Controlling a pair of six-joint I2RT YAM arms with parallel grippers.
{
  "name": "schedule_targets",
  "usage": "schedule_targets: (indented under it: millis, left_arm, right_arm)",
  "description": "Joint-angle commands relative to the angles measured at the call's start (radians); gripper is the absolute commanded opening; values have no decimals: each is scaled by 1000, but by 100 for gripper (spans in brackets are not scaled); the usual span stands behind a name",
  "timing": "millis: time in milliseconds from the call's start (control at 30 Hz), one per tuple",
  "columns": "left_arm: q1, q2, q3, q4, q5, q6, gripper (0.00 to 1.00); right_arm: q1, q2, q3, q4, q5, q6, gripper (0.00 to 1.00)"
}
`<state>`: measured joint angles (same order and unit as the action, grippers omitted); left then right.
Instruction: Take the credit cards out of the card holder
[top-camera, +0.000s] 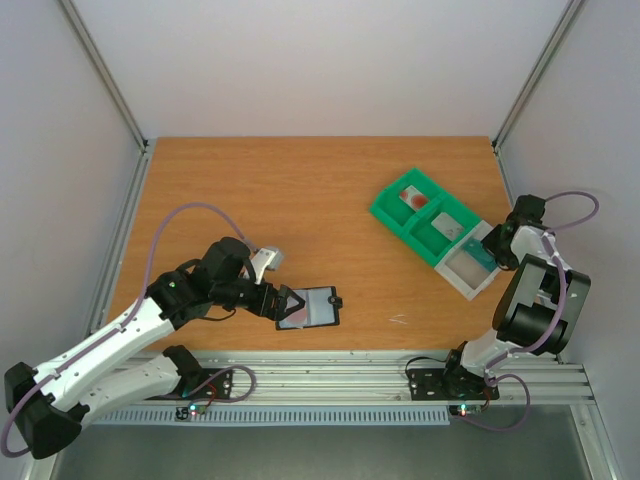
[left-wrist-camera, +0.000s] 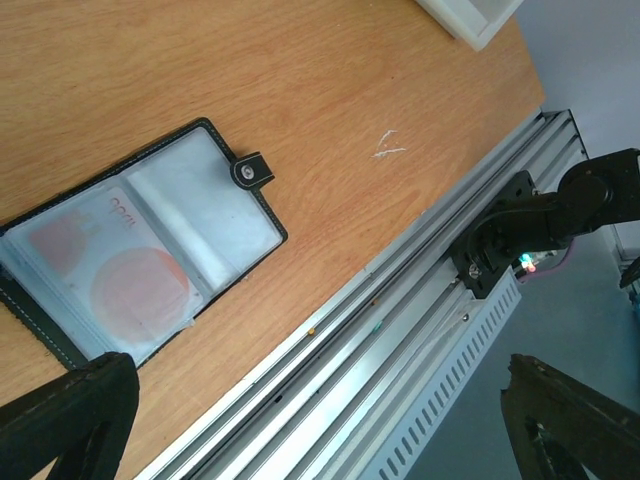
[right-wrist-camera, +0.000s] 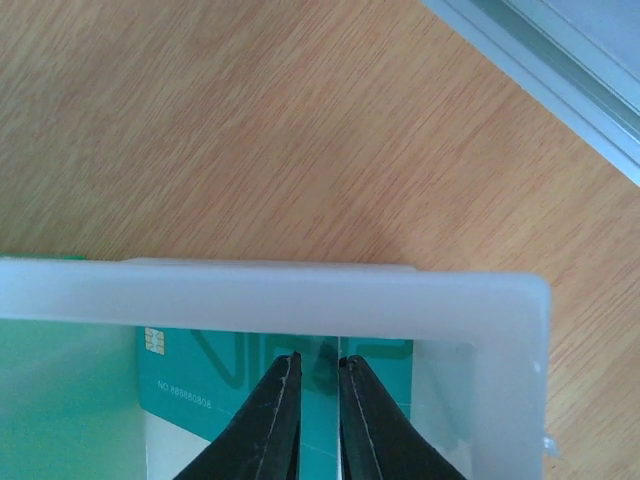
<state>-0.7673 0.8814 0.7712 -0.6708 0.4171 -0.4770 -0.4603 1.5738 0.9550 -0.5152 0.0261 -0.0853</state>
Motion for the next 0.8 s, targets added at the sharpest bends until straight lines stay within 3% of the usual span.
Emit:
schedule_targets:
  millis: [0, 367, 767]
  left_arm:
    - [2, -10, 29, -11, -33, 19, 99]
    - [1, -8, 25, -22, -76, 12, 99]
    - [1, 37, -25, 8, -176, -47, 99]
  right_arm:
    - [-4, 9, 42, -37, 31, 20, 15]
    - [37, -57, 136, -182, 47, 70, 28]
    - [173, -191, 125, -252, -203, 140, 33]
